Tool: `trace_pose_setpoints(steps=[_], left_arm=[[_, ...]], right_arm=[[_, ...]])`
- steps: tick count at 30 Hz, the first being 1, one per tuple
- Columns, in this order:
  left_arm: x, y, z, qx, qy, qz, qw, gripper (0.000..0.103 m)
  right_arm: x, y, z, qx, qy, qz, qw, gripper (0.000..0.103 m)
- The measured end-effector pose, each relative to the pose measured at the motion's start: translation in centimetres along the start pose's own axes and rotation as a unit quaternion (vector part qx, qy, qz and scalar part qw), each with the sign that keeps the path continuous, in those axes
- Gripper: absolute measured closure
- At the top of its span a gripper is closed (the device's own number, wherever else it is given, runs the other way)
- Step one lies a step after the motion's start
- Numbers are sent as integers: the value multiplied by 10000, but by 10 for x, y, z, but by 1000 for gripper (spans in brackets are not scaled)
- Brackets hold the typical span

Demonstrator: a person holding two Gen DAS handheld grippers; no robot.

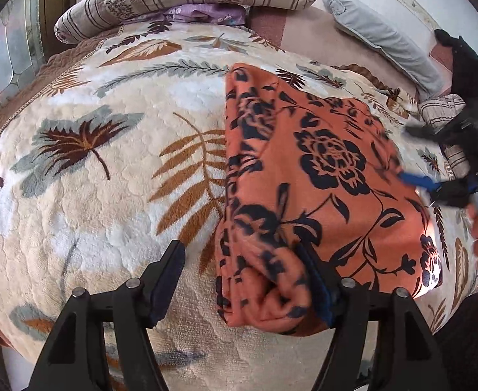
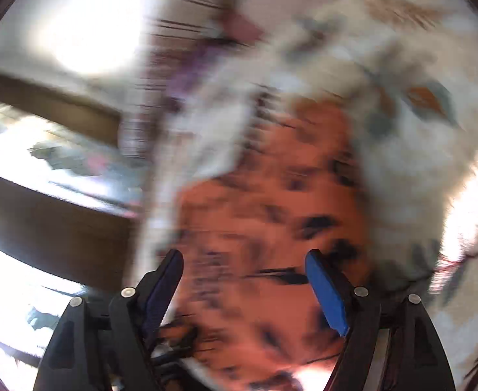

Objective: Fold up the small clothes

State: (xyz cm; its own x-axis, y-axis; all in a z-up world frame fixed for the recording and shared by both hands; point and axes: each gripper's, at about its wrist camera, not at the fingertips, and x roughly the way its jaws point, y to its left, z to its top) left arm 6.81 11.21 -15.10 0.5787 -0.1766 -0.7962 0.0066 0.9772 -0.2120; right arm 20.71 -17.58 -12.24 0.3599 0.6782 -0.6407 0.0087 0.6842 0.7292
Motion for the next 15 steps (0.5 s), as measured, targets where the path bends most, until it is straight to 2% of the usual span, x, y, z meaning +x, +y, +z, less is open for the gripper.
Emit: trace_pose_setpoints(steps=[1, 2, 4, 6, 8, 12, 15], left_arm=[[0, 1, 0, -38, 2, -13, 10000, 30], [-1, 2, 0, -33, -15, -17, 10000, 30], [-1, 2, 0, -18, -32, -29, 10000, 30], [-1, 2, -1, -25, -21, -43, 10000, 30], [-1, 2, -1, -46, -11, -63, 10000, 30], [-1, 2, -1, -10, -13, -81, 10000, 30], [0, 3, -1, 22, -29, -88, 10000, 30]], right_arm=[[2, -7, 1, 212, -23, 138, 9997, 24], [-4, 0, 2, 139, -124, 165, 9997, 24], [-8, 29, 6, -163, -160, 168, 9996, 23], [-3, 62, 12, -449, -38, 414, 9981, 23], [18, 101, 13, -812, 396, 732, 9932, 23], [95, 150, 12, -816, 1568, 1423, 9739, 23], [152, 159, 16, -623, 1945, 1424, 9685, 23]])
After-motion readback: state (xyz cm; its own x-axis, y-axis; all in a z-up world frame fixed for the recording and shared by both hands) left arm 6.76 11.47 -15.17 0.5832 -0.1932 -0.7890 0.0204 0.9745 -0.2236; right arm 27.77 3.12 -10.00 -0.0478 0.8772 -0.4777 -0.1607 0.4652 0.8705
